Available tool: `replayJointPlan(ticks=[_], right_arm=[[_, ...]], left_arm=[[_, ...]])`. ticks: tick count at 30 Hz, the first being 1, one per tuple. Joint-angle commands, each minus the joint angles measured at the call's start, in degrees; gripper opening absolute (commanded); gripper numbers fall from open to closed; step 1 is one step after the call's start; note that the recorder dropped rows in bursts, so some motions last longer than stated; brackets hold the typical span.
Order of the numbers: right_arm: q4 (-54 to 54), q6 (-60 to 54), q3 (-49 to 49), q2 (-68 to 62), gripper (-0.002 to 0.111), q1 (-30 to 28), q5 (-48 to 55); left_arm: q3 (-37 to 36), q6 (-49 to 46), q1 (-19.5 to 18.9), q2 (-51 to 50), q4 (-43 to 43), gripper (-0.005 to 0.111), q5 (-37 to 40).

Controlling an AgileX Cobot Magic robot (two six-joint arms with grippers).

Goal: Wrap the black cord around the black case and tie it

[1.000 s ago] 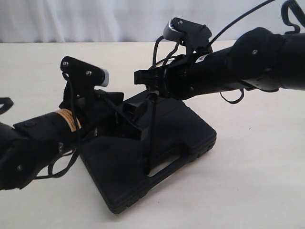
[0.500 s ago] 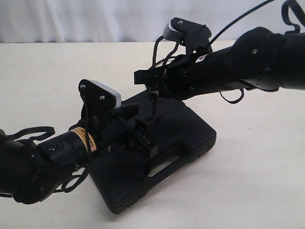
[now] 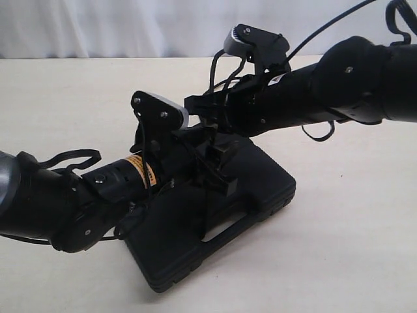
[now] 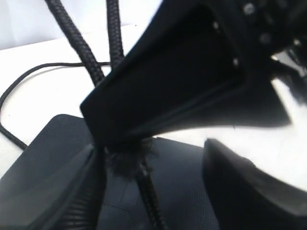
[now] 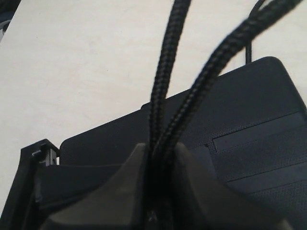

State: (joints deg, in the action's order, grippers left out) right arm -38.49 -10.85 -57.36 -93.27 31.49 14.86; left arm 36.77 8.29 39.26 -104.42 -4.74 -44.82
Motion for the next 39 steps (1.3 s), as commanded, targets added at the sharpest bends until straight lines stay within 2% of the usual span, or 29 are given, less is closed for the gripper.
replayJointPlan(ticks=[1, 7, 14, 17, 26, 30, 34, 39], right_arm=[[-0.04, 0.13, -0.53, 0.56, 0.004, -0.29, -1.11], [-0.04, 0.13, -0.53, 0.56, 0.004, -0.29, 0.17], [-0.04, 0.13, -0.53, 0.56, 0.005, -0.29, 1.74], [-0.04, 0.13, -0.53, 0.56, 0.013, -0.29, 2.15], [2.21, 0.13, -0.53, 4.00, 0.061, -1.02, 6.76], [4.21, 0.13, -0.53, 8.19, 0.065, -6.11, 11.62], [4.31, 0.13, -0.53, 11.36, 0.065, -14.68, 16.68], [4.43, 0.13, -0.53, 11.90, 0.065, -22.37, 21.24]], left_arm=[[0.22, 0.13, 0.12, -0.22, -0.48, 0.054, 3.81], [0.22, 0.13, 0.12, -0.22, -0.48, 0.026, 3.72], [0.61, 0.13, 0.12, -0.22, -0.48, 0.000, 4.35], [0.61, 0.13, 0.12, -0.22, -0.48, 0.000, 4.35], [0.61, 0.52, 0.12, -0.22, -0.48, 0.000, 6.87], [0.61, 0.52, 0.12, -0.22, -0.48, 0.000, 6.33], [0.61, 0.52, 0.12, -0.22, -0.07, 0.000, 6.36], [0.61, -0.27, 0.12, -0.22, 5.62, 0.000, 4.86]])
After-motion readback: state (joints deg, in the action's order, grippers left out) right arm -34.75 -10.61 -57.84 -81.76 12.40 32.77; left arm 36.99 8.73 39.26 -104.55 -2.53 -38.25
